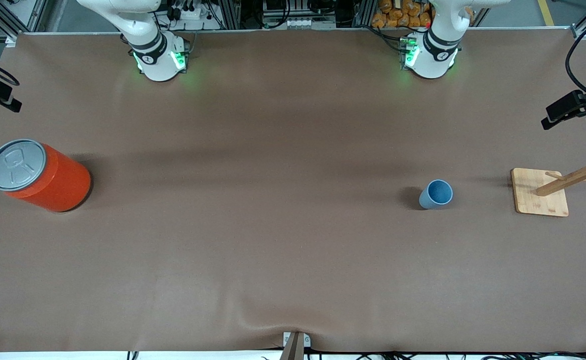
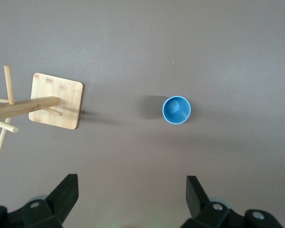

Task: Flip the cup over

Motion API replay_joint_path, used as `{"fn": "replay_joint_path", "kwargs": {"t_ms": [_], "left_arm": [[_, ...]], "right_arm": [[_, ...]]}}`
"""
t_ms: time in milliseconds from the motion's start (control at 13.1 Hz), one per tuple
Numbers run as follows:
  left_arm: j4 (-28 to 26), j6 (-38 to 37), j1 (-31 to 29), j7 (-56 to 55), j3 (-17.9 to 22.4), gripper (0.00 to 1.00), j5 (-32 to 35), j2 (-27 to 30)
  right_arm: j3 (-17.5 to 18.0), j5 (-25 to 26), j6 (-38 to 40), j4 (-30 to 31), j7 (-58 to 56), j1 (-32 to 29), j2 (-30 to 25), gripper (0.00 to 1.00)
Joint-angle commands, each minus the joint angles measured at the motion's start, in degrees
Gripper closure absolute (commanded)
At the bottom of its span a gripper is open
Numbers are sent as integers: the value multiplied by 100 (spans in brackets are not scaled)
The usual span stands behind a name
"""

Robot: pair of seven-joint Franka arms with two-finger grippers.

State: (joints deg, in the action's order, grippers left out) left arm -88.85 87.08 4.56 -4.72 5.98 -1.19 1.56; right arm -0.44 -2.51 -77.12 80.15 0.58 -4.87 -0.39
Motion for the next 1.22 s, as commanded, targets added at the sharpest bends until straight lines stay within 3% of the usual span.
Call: {"fn": "replay_joint_path", "kwargs": {"t_ms": [0, 1144], "left_arm": [[87, -164, 27, 59, -18, 0, 146, 2], [78, -288, 36, 349, -27, 0, 93, -42]], "right_arm": [[18, -4, -14, -25, -31, -41, -49, 0], [27, -13, 12, 71, -31, 152, -31, 0]]}}
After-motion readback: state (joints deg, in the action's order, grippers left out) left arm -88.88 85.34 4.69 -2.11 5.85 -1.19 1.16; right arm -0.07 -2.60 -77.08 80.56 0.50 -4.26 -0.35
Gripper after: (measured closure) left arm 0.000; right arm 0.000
